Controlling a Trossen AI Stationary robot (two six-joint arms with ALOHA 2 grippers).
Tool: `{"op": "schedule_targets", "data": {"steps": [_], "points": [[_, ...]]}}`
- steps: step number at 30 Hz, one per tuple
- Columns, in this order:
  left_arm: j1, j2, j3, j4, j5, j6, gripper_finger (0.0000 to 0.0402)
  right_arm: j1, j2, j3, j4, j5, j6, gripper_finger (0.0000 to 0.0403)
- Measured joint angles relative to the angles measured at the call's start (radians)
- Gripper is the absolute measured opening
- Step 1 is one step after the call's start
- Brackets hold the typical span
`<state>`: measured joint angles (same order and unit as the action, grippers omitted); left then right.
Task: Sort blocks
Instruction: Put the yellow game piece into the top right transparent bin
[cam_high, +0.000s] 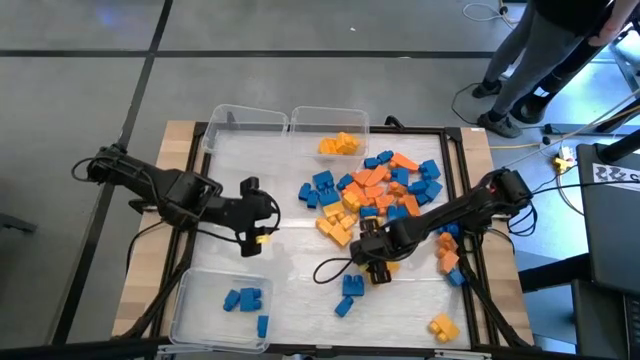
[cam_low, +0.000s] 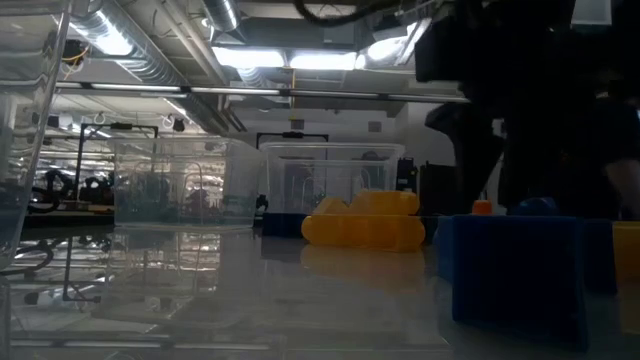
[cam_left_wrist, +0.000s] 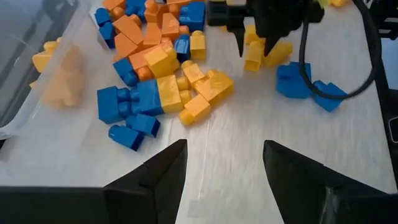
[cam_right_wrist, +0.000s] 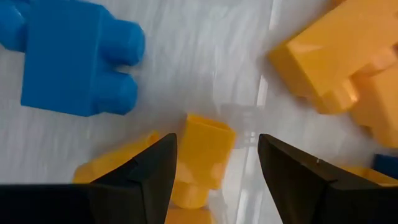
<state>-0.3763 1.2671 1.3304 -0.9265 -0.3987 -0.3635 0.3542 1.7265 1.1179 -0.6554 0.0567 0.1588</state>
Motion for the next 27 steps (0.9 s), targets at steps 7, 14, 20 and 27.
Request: {"op": "schedule_targets", "data": {"steps": [7,14,20,27], "points": [[-0.002,0.000,0.000,-0.001,0.003,-0.001,0.0200,0.000,0.027,0.000,-0.009,0.002,0.037,0.0225],[-0.002,0.000,0.000,-0.001,0.003,-0.003,0.0200,-0.001,0.043,0.001,-0.004,0.003,0.050,0.0225],[-0.002,0.001,0.000,0.000,0.003,-0.003,0.0200,-0.001,0.088,0.000,-0.032,-0.015,0.066,0.0225],[-0.002,0.019,-0.001,0.003,0.002,0.025,0.0200,-0.001,0.112,0.002,-0.021,-0.026,0.050,0.0185]]}}
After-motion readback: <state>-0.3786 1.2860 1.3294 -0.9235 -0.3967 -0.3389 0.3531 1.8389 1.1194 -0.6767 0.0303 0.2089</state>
